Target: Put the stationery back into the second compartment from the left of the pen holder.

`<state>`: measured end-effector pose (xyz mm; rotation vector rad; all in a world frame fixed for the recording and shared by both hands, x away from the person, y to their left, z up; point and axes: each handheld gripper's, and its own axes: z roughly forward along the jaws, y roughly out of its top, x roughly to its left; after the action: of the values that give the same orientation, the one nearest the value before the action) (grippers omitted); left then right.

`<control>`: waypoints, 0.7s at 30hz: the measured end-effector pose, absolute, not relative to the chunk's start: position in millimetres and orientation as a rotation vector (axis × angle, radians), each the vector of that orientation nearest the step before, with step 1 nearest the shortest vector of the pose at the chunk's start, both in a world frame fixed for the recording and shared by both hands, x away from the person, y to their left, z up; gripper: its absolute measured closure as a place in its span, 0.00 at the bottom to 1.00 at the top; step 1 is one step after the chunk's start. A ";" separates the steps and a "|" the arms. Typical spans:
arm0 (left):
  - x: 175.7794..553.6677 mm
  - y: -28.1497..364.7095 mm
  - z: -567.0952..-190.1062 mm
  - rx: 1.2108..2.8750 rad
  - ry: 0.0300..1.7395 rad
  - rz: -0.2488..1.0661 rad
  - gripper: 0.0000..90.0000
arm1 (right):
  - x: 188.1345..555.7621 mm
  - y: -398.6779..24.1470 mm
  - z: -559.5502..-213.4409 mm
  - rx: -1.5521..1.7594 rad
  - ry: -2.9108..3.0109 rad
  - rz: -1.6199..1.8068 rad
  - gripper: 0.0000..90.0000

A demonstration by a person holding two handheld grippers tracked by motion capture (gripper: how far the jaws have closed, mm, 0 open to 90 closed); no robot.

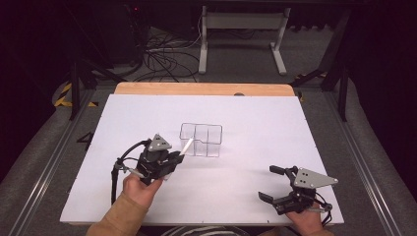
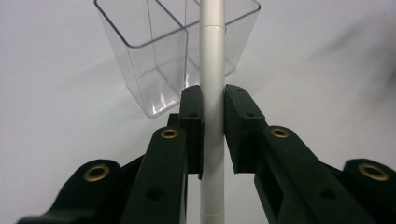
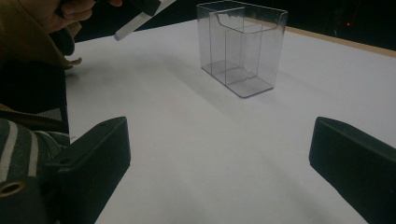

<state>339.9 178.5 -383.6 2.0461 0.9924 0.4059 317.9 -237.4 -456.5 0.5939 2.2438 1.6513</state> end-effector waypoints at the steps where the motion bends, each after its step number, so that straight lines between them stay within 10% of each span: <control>1: 339.4 179.3 -382.3 2.034 0.979 0.405 0.87 | 318.0 -237.4 -456.5 0.594 2.244 1.651 0.07; 21: 343.5 178.4 -365.6 1.818 0.868 0.437 0.87 | 318.6 -236.9 -457.3 0.596 2.248 1.650 0.07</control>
<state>343.5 178.4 -365.6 1.8179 0.8676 0.4375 318.6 -236.9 -457.3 0.5964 2.2483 1.6496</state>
